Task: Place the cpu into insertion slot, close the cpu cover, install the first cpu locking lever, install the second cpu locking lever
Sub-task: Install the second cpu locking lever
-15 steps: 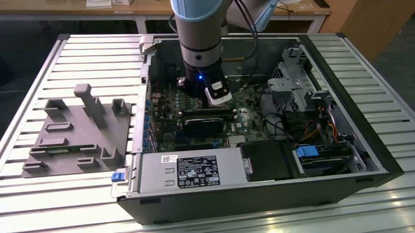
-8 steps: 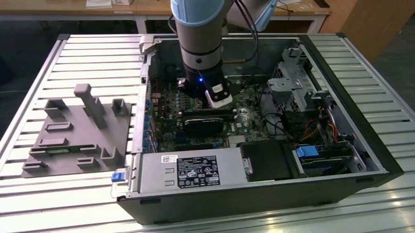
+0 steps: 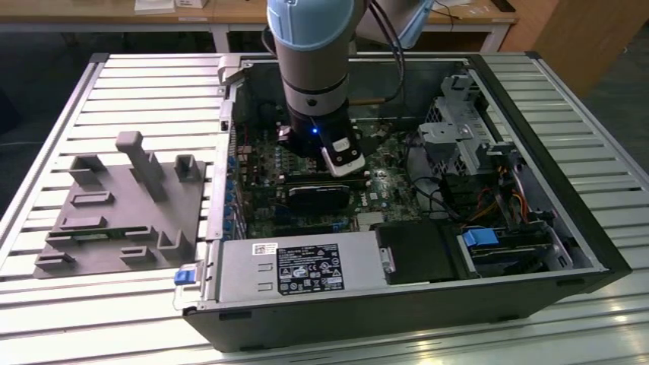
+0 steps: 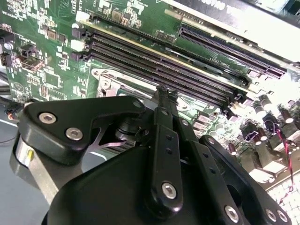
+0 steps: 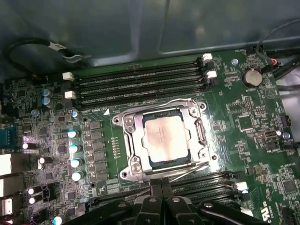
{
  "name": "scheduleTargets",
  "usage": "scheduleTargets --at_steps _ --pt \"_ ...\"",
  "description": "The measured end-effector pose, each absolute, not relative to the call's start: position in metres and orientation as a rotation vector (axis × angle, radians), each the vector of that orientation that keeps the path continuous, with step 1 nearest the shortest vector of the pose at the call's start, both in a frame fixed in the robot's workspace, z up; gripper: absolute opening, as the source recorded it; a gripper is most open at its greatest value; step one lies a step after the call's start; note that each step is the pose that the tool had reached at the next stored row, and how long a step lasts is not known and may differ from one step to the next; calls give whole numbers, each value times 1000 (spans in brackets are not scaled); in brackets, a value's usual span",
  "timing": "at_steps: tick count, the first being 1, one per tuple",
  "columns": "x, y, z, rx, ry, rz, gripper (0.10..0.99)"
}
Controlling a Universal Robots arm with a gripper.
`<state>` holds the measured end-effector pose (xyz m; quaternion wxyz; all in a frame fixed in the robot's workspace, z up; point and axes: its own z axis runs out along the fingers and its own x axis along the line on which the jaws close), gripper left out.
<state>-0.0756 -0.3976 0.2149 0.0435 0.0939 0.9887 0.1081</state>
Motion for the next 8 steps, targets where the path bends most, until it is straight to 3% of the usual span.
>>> scheduleTargets --at_steps 8 --pt "-78 -403 214 236 3030 348 102"
